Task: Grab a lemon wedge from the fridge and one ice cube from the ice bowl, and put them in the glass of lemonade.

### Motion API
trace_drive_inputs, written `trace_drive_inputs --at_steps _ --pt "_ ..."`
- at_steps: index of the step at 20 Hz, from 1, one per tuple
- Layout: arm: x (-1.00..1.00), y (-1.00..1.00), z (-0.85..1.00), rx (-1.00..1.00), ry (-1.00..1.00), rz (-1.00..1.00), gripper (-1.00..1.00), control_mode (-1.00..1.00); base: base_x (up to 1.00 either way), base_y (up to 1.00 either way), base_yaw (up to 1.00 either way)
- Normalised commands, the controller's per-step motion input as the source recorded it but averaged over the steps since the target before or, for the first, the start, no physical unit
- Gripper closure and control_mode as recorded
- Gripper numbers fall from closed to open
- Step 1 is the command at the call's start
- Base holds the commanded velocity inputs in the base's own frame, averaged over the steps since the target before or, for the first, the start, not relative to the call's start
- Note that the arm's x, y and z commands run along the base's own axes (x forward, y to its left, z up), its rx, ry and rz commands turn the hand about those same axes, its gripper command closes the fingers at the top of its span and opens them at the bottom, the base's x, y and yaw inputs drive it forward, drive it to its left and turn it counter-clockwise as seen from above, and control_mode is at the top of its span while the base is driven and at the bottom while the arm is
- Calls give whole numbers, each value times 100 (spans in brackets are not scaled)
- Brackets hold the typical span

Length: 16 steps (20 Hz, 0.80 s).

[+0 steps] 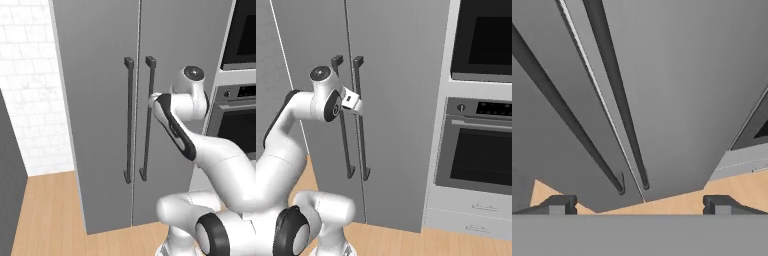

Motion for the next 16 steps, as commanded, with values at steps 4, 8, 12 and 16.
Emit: trace_drive_inputs --at_steps 4,8,12,16 --pt "84 11 -24 0 3 2 -100 -100 0 0 0" --pt "94 1 -21 0 13 1 -100 -100 0 0 0" --pt "61 0 -22 0 6 0 -100 -100 0 0 0" --pt "49 0 -19 -3 0 0 -100 -100 0 0 0"
